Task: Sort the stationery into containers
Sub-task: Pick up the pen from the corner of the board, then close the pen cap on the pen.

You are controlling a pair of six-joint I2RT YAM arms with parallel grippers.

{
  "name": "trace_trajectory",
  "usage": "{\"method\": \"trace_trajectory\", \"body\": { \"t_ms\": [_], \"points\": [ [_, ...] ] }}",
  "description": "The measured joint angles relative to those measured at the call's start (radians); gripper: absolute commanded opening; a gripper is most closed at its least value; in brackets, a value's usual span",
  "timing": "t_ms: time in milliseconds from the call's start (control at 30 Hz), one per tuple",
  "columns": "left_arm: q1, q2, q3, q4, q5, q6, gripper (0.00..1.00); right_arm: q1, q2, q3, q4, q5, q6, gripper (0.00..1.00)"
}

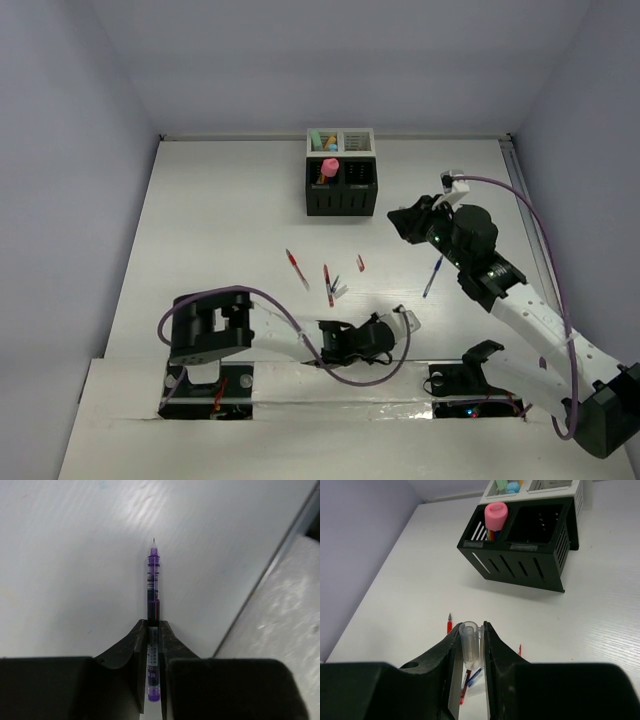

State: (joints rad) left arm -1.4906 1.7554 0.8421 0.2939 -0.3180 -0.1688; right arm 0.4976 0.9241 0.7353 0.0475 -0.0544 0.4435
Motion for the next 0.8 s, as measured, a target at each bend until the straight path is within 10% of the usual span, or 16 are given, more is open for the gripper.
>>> {"method": "trace_trajectory", "body": {
  "t_ms": [400,800],
  "points": [
    [0.491,-0.684,-0.321,0.275,0.143,-0.179,0.00,0.000,-0.020,0.002,0.064,-0.141,0.064,0.00],
    [0.585,-0.655,-0.382,0.513,0.457,-0.305,0.00,0.021,0.141,0.001,0.410,-0.265,0.223,0.00]
  ]
}}
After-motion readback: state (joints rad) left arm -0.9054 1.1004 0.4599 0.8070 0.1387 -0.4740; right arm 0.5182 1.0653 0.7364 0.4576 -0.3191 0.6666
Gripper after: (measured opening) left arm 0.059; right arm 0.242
